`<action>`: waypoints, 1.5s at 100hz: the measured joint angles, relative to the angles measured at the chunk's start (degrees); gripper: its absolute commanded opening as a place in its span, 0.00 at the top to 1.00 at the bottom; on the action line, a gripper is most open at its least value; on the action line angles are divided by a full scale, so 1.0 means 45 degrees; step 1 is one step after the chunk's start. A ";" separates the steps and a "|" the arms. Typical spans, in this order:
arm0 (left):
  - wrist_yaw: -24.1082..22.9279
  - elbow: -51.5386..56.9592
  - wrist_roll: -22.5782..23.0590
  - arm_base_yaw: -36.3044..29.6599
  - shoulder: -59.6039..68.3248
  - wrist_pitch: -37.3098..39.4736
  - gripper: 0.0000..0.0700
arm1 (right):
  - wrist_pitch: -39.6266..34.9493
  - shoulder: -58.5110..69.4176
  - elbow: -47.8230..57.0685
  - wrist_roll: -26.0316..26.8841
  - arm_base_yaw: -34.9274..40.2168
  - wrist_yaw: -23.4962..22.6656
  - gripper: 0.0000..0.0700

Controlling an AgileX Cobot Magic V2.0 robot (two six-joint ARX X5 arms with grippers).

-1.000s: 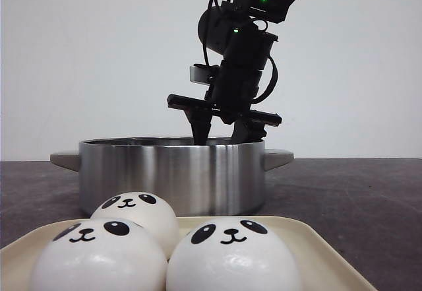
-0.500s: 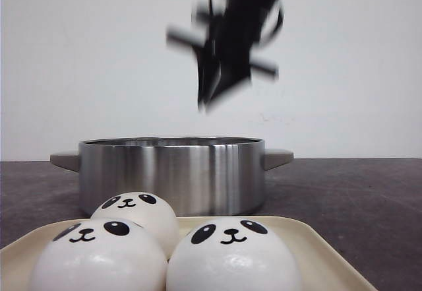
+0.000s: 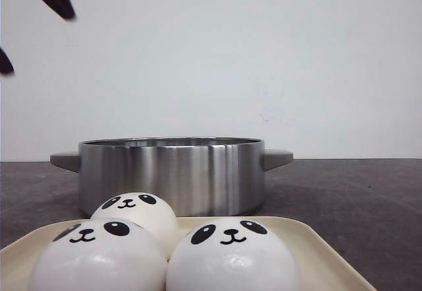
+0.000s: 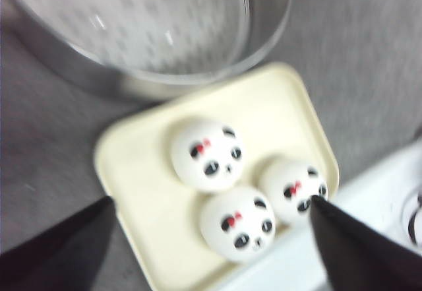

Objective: Steam buns
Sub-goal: 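Lower the left gripper onto the farther remaining panda bun and grasp, then carry the bun with the left gripper into the pot and release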

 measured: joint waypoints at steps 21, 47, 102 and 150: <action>-0.0350 0.0000 -0.0316 -0.1957 0.2103 0.0340 0.03 | -0.1389 -0.0952 0.0005 -0.0019 0.0204 0.1749 0.98; -0.2195 0.0000 -0.0563 -0.2890 0.4566 0.1549 0.03 | -0.2662 -0.0918 -0.0024 0.0155 0.0189 0.2341 0.98; -0.2244 0.0015 -0.1991 -0.2890 0.7164 0.3084 0.43 | -0.2667 -0.0952 -0.0024 0.0160 0.0199 0.2346 0.98; -0.2006 0.0024 -0.2021 -0.2890 0.6819 0.2890 0.99 | -0.2929 -0.0952 -0.0024 0.0160 0.0199 0.2346 0.98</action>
